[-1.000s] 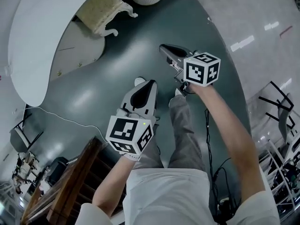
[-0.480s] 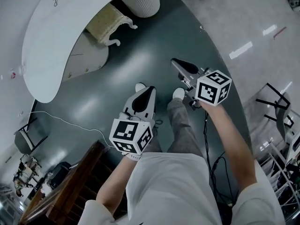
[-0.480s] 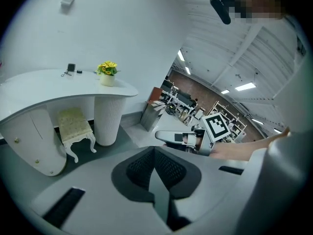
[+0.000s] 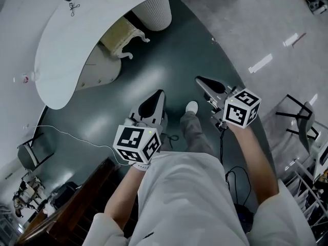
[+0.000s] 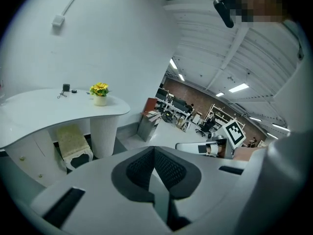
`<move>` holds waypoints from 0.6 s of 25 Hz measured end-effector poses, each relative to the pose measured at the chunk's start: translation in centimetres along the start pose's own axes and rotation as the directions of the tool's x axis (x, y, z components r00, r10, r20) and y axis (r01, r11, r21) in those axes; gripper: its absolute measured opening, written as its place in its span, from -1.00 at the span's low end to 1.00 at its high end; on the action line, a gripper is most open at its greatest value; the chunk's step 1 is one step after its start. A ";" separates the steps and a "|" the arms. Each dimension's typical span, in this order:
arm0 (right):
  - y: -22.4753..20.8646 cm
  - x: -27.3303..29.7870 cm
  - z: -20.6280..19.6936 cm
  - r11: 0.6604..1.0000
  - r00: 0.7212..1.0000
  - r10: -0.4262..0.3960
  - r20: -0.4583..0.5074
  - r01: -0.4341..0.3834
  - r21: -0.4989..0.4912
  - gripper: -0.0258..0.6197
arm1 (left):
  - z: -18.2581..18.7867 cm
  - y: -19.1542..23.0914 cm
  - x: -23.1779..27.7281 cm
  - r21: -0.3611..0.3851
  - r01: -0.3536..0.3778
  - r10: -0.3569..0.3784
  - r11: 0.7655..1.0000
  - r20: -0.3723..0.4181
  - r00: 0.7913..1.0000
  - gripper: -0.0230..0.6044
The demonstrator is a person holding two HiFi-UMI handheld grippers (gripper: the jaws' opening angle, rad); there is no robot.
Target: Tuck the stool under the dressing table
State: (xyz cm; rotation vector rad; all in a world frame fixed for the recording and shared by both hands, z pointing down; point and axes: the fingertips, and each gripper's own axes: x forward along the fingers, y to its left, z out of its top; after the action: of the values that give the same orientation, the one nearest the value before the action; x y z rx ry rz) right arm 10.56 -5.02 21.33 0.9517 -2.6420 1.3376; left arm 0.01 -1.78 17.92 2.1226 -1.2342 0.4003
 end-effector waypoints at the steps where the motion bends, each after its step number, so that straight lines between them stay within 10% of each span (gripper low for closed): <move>1: 0.4 -0.8 0.4 1.000 1.000 -0.004 0.005 0.004 -0.016 -0.89 | 0.5 -0.5 -0.5 0.004 0.003 -0.003 1.000 0.009 1.000 -0.90; 15: 6.2 -9.4 4.4 0.989 0.987 -0.071 0.147 0.089 -0.120 -0.89 | 4.3 -5.2 -5.2 0.052 0.052 -0.057 0.997 0.097 0.994 -0.90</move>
State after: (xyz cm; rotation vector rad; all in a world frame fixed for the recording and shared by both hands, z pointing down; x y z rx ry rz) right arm 15.94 -0.81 11.39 1.1628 -2.7180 1.1109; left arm 1.58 0.70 9.89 2.2362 -1.2292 0.3081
